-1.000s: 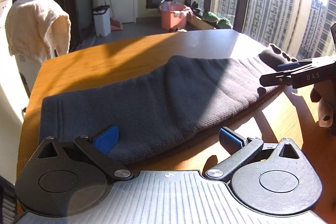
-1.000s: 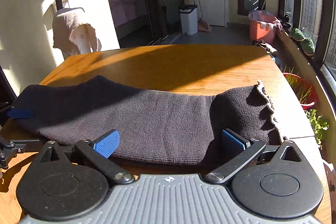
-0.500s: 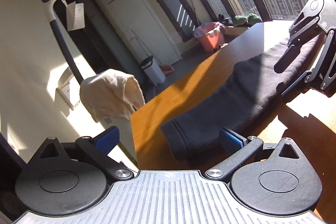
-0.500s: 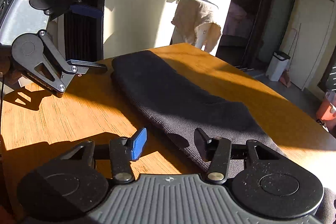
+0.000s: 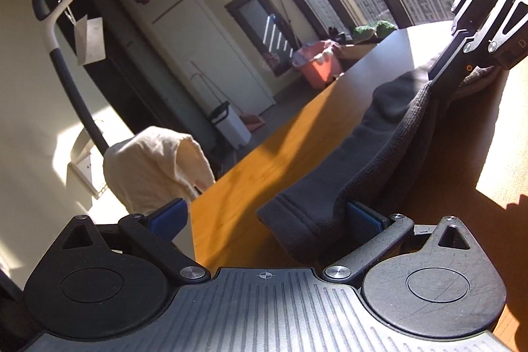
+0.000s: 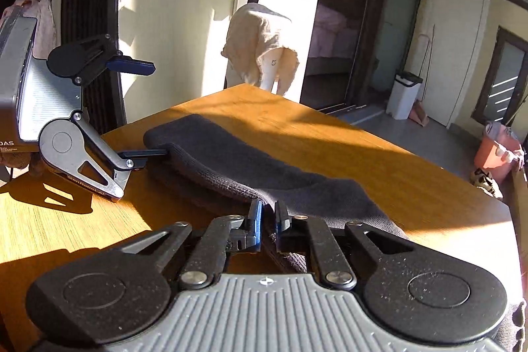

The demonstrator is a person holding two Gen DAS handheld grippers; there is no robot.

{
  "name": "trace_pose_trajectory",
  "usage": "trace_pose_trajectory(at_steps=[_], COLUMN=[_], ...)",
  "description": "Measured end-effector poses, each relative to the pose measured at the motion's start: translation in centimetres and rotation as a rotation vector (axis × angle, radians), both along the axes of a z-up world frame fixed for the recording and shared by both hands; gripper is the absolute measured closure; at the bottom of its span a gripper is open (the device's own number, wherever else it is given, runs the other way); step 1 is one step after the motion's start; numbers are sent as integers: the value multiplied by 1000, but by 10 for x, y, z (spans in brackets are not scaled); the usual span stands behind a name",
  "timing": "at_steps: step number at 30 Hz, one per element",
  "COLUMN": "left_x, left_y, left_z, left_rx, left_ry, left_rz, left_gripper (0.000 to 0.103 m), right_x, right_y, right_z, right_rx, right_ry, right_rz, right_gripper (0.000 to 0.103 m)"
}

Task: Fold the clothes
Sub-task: 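Lower the dark grey knit garment flat onto the table and open both grippers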

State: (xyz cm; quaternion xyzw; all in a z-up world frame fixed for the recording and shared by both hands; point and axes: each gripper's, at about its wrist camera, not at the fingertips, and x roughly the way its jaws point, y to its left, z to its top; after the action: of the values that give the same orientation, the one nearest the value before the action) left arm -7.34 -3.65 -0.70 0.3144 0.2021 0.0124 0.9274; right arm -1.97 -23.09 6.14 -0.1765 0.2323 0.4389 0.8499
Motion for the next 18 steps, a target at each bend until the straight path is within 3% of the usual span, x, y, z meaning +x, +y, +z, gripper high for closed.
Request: trace_pose_trajectory(at_steps=[5, 8, 10, 12, 13, 15, 18], left_x=[10, 11, 17, 25, 28, 31, 32], left_y=[-19, -41, -40, -30, -25, -17, -15], left_z=[-4, -19, -18, -12, -10, -8, -6], left_rx=[8, 130, 118, 30, -15, -87, -105], left_ry=[45, 62, 72, 113, 141, 176, 181], left_rz=[-103, -147, -127, -110, -107, -114, -118], left_gripper=[0, 2, 3, 18, 33, 43, 64], right_x=[10, 8, 5, 4, 5, 7, 12], right_y=[-62, -32, -35, -50, -60, -74, -73], right_z=[0, 8, 7, 4, 2, -2, -7], right_rx=[22, 16, 36, 76, 100, 96, 82], right_ry=[2, 31, 28, 18, 13, 25, 38], right_rz=[-27, -70, -96, -143, -167, -209, -214], right_gripper=[96, 96, 96, 96, 96, 95, 95])
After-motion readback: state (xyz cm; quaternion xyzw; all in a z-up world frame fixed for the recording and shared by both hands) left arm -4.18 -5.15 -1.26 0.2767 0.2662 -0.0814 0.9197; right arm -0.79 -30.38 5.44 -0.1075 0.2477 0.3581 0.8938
